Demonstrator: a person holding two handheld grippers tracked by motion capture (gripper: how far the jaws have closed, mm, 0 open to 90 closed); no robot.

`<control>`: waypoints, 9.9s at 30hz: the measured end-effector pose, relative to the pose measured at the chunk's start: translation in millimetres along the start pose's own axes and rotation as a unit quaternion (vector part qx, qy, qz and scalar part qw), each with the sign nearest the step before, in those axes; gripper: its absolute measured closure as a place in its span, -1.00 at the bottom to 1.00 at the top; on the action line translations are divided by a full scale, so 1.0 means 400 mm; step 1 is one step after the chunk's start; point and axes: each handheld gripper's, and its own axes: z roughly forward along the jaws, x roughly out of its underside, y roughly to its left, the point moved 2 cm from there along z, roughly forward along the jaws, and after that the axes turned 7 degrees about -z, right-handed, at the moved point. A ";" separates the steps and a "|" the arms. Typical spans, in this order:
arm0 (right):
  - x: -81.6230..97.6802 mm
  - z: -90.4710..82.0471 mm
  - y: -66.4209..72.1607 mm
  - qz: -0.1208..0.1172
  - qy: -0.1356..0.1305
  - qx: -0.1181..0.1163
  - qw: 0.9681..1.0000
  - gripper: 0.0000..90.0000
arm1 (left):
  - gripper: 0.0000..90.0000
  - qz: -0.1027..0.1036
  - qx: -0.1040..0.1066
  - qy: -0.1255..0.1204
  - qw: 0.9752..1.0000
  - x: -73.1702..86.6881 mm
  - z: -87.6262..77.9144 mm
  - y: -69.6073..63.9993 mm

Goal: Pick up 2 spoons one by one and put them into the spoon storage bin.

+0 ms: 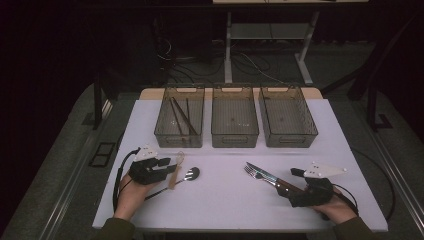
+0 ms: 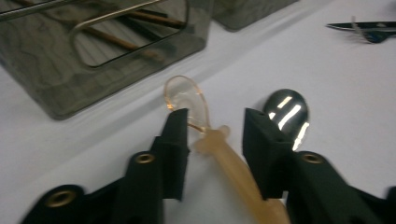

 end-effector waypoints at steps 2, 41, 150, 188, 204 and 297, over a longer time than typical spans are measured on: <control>0.000 0.001 0.000 -0.001 0.001 -0.001 1.000 -0.73 | 0.59 0.001 -0.008 0.004 1.000 -0.009 0.006 0.010; 0.003 -0.001 -0.003 0.001 0.002 0.005 1.000 -0.73 | 1.00 0.006 -0.035 0.082 0.996 -0.069 0.143 0.021; -0.002 -0.005 0.000 -0.007 0.001 0.007 1.000 -0.70 | 0.66 0.034 0.007 0.089 0.995 0.000 0.000 -0.027; -0.003 0.000 -0.002 -0.005 -0.002 0.004 1.000 -0.70 | 0.65 0.043 0.067 0.015 0.997 -0.122 0.039 -0.094; -0.003 0.000 -0.002 -0.003 -0.004 0.005 1.000 -0.70 | 0.65 0.050 0.059 -0.003 0.997 -0.183 0.074 -0.099; -0.005 0.000 0.001 0.002 -0.007 0.001 1.000 -0.70 | -0.24 0.042 0.083 -0.040 0.995 -0.276 0.142 -0.125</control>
